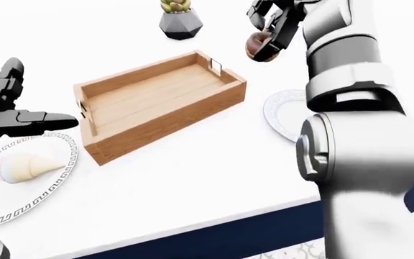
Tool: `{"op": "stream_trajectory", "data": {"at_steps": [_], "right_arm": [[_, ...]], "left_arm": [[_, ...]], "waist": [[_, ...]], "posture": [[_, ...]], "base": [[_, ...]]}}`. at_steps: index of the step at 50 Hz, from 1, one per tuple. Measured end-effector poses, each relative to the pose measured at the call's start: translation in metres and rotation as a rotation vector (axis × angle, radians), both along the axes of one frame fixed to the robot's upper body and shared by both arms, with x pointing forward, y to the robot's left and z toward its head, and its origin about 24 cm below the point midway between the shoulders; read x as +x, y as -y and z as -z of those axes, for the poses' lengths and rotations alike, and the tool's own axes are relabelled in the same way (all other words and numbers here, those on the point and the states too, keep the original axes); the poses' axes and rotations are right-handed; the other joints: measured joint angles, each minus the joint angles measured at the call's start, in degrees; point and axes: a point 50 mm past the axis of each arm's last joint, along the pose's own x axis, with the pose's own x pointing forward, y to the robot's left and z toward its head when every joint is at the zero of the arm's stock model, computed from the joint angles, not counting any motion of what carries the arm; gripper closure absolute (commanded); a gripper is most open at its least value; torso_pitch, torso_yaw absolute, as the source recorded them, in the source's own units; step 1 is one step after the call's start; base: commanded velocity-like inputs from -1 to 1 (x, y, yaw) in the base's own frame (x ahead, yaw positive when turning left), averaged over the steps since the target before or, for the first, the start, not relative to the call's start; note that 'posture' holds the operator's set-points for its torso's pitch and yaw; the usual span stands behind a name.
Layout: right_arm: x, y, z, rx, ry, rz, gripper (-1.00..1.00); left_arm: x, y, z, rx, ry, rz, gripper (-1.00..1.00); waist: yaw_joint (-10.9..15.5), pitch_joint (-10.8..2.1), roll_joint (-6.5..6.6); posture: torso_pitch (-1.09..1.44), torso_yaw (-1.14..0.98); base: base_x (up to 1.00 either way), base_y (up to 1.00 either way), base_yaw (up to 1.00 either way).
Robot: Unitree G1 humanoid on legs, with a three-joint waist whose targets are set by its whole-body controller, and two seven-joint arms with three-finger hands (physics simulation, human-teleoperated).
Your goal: Move the dessert items from the plate to the tray.
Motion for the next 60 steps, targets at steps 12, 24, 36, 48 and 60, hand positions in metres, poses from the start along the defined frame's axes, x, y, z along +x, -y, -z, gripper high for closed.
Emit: {"op": "stream_trajectory", "data": {"at_steps": [12, 24, 36, 48, 60], "right_arm": [[0.016, -0.087, 0.028, 0.038, -0.008, -0.177, 1.0], [0.017, -0.126, 0.04, 0.074, 0.041, -0.215, 1.0], [0.02, -0.147, 0.074, 0.134, 0.052, -0.145, 1.0], [0.022, -0.144, 0.085, 0.192, 0.077, -0.022, 1.0], [0.021, -0.147, 0.085, 0.186, 0.063, -0.041, -1.0]], "left_arm": [[-0.012, -0.004, -0.009, 0.006, 0.018, -0.02, -1.0], [-0.017, -0.006, -0.011, -0.001, 0.02, -0.016, -1.0], [-0.022, -0.005, -0.011, 0.008, 0.017, -0.011, -1.0], [-0.026, -0.008, -0.009, 0.004, 0.009, -0.025, -1.0], [-0.027, -0.009, -0.012, 0.008, 0.016, -0.026, -1.0]], "waist": [[0.14, 0.92, 0.69], [-0.06, 0.6, 1.25], [-0.05, 0.5, 1.6], [0.17, 0.32, 1.54], [0.12, 0.3, 1.66]], "posture": [[0.0, 0.0], [0.0, 0.0], [0.0, 0.0], [0.0, 0.0], [0.0, 0.0]], "base": [[0.0, 0.0, 0.0], [0.0, 0.0, 0.0], [0.0, 0.0, 0.0], [0.0, 0.0, 0.0], [0.0, 0.0, 0.0]]}}
